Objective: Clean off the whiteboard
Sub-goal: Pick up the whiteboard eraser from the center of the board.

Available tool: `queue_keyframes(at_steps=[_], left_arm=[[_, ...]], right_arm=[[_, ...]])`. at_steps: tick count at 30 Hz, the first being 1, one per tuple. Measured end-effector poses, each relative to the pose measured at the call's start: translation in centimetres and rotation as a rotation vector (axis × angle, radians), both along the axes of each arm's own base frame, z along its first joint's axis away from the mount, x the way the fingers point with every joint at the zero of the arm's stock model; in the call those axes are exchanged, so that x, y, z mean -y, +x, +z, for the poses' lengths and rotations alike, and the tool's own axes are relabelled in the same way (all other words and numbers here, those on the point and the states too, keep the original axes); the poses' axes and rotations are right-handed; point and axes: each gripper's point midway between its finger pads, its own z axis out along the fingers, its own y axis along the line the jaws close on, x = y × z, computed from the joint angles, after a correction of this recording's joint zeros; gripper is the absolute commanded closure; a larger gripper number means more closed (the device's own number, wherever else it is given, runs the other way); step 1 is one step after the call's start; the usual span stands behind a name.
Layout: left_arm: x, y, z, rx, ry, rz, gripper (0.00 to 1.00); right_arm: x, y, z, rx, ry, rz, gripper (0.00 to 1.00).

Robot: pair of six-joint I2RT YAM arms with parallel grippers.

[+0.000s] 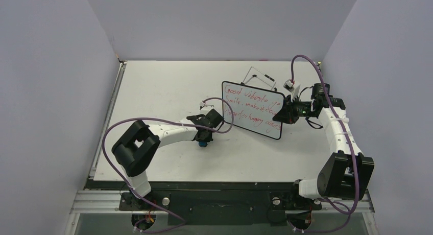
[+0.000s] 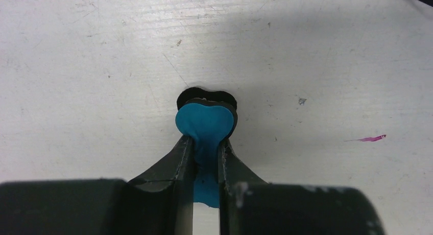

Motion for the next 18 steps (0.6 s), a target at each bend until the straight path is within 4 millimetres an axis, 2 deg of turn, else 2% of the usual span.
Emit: queue_keyframes(at_steps=[4,8,13,15,18], left_arm=[[-0.2,-0.3,0.7,0.040,-0.049,-0.017,1.00],[-0.6,-0.9,4.0,0.134,-0.211,-0.061,1.00],[-1.9,1.2,9.5,0.369,-0.517,-0.049,1.00],[-2.7,2.1,10.7,0.452,-0.582,-0.034,1.00],[-2.4,3.3,12.2,0.542,-0.632,-0.062,1.00]], right_arm=[[0.0,-0.1,-0.1,0.000,-0.005,0.007,1.00],[0.0,-0.3,-0.3,-0.006,-0.016,0.029,1.00],[-0.9,-0.9,-1.0,-0.026,-0.032,0.119,1.00],[-1.4,-1.4,-1.4,-0.045,-0.033,0.150,1.00],[-2.0,-2.0,-1.6,-0.070,-0.023,0.176,1.00]])
